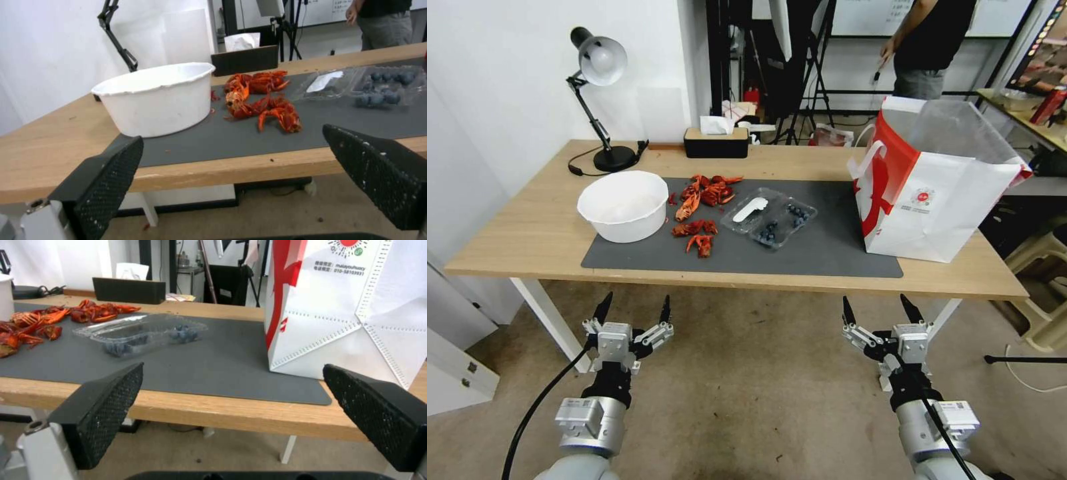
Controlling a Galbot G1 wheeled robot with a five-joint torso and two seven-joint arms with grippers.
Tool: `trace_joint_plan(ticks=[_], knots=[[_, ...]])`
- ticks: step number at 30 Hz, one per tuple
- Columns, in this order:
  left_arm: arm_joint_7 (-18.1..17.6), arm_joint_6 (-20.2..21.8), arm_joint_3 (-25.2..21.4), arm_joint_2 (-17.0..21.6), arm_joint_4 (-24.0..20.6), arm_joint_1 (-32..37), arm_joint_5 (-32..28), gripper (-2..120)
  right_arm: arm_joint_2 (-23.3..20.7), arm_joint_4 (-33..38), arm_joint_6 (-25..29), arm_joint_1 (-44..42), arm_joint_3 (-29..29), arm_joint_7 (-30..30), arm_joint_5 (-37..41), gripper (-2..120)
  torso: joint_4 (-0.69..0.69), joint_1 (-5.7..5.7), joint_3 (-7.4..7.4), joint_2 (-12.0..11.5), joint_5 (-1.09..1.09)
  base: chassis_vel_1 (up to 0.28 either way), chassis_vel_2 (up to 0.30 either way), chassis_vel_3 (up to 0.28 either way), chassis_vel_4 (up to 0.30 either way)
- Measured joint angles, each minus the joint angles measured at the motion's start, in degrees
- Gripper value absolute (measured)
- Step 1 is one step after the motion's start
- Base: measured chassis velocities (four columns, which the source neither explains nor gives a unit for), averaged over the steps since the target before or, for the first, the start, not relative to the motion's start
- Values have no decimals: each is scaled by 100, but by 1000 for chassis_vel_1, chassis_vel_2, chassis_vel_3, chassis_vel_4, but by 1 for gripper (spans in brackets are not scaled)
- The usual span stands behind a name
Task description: Close the takeout container lid, then place the container into the takeout bag.
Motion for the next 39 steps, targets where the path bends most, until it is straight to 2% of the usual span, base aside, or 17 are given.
trace_joint_plan(ticks=[25,28,29,32,33,36,39], knots=[[-28,75,9,22,-32,-24,-104,100,1,43,-95,-6,1,-45,19,100,1,0,0,0,0,0,0,0,0],[-234,558,77,164,-275,-193,-674,100,20,389,-744,-61,32,-396,165,100,0,0,0,0,0,0,0,0,0],[-234,558,77,164,-275,-193,-674,100,20,389,-744,-61,32,-396,165,100,0,0,0,0,0,0,0,0,0],[-463,1102,154,325,-543,-375,-1315,100,44,750,-1429,-119,73,-769,318,100,0,0,0,0,0,0,0,0,0],[-463,1102,154,325,-543,-375,-1315,100,44,750,-1429,-119,73,-769,318,100,0,0,0,0,0,0,0,0,0],[-693,1648,229,486,-808,-556,-1958,100,66,849,-1721,-97,79,-918,406,100,0,0,0,0,1,0,0,0,0],[-788,1899,271,564,-938,-658,-2303,100,60,857,-1732,-76,92,-924,407,100,-2,0,0,0,2,0,0,0,0]])
